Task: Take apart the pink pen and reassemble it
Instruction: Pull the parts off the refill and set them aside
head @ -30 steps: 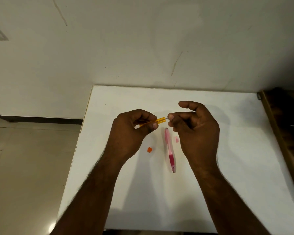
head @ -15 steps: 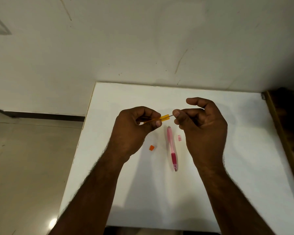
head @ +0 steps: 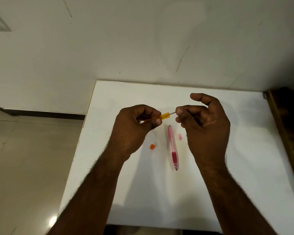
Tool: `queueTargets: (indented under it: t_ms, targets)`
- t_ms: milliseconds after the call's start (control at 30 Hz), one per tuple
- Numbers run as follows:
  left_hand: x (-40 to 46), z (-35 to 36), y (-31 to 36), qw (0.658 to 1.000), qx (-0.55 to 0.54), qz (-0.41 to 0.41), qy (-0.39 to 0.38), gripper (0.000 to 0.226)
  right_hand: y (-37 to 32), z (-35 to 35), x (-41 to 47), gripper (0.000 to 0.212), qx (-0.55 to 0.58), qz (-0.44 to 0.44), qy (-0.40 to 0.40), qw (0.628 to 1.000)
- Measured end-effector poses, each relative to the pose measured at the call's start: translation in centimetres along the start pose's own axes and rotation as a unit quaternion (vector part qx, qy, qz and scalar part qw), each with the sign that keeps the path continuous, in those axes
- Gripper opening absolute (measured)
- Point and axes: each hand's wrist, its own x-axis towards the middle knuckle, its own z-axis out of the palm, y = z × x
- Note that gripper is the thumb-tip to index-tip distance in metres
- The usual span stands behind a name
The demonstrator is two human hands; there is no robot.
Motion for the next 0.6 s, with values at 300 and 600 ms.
queueTargets:
  t_ms: [300, 600]
  targets:
    - [-0.01, 0.0, -0.06, 1.0, -0.003, 0.003, -0.001, 0.015, 0.06, -0.07, 0.03, 0.039, 0.004, 0.004, -0.009, 1.0]
    - [0.07, -0.03, -0.06, 1.0, -0.009, -0.004, -0.005, 0.012, -0.15, 0.18, 0.26, 0.046, 0.154, 0.133, -0.025, 0.979]
